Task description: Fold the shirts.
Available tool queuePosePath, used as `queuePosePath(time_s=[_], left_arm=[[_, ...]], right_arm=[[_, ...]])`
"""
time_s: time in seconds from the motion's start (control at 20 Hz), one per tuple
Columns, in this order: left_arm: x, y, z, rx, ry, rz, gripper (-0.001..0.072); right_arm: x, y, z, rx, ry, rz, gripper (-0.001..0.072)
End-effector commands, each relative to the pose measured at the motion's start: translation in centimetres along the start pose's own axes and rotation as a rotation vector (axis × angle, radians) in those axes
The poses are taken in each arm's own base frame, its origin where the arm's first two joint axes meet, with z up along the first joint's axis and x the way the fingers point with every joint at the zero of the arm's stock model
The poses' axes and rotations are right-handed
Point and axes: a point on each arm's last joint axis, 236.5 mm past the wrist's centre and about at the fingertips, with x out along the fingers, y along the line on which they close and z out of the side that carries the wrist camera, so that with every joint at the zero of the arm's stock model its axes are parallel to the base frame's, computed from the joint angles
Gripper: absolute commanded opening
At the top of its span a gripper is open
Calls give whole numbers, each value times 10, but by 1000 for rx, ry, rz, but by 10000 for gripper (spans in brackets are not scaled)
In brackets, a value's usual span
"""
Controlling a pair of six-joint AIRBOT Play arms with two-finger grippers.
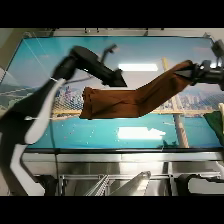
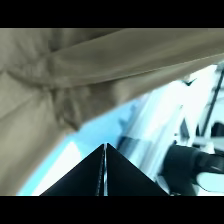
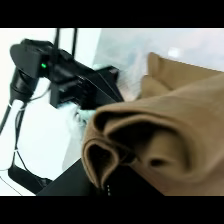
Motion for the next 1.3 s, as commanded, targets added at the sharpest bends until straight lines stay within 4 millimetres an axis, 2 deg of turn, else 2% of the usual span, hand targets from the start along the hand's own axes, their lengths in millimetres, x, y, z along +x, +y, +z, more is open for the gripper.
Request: queuePosePath(time_s=[0.0,0.05,0.15,0.25,0.3,0.35,0.4,0.45,0.5,0.55,0.6,0.65,0.7,0.75,0.8,0.85,0.9,0.95,1.0,1.05,1.1,1.15,1.25], left_arm=[[-121,-20,-20,33,-101,56,19],[-150,-15,-31,14,-129,99,19],[-186,-6,-57,-16,-174,136,19],[-200,8,-87,-53,-191,147,19],[-200,17,-101,-74,-198,150,19],[-198,25,-115,-99,-203,146,19],[-193,33,-130,-132,-198,139,20],[-187,36,-143,-165,-203,122,20],[-184,39,-152,-193,-216,109,20],[-183,39,-157,-217,-242,92,20],[-183,34,-161,-208,-268,81,20],[-185,29,-166,-195,-284,88,20],[-189,25,-169,-183,-303,101,20],[-195,22,-170,-170,-328,118,20],[-200,19,-168,-156,-353,136,20],[-206,15,-168,-143,-374,151,20],[-210,12,-169,-132,-388,161,20],[-213,8,-169,-122,-397,168,20],[-213,4,-171,-109,-399,172,20],[-214,-1,-172,-97,-402,175,20],[-216,-6,-173,-83,-409,182,20],[-217,-10,-173,-69,-416,189,20],[-218,-12,-176,-60,-417,207,20]], right_arm=[[103,31,-15,-51,44,27,15],[140,31,-24,-57,54,5,15],[211,19,-47,-59,47,-68,16],[274,1,-72,-62,52,-127,15],[304,-7,-88,-64,81,-135,16],[327,-17,-104,-54,120,-132,51],[344,-31,-118,10,149,-138,318],[352,-41,-124,66,160,-136,442],[355,-42,-123,102,147,-111,434],[352,-33,-114,103,131,-74,434],[342,-16,-102,87,123,-25,432],[329,-1,-89,65,115,1,371],[310,10,-70,39,98,9,333],[286,13,-50,31,79,-7,337],[262,6,-33,39,70,-55,344],[235,-11,-23,46,79,-129,344],[203,-38,-18,65,106,-239,359],[169,-71,-19,108,135,-369,460],[139,-102,-24,157,163,-483,505],[109,-132,-35,203,195,-591,511],[87,-153,-48,266,219,-664,518],[73,-169,-60,304,235,-705,620],[64,-189,-77,318,252,-735,646]])
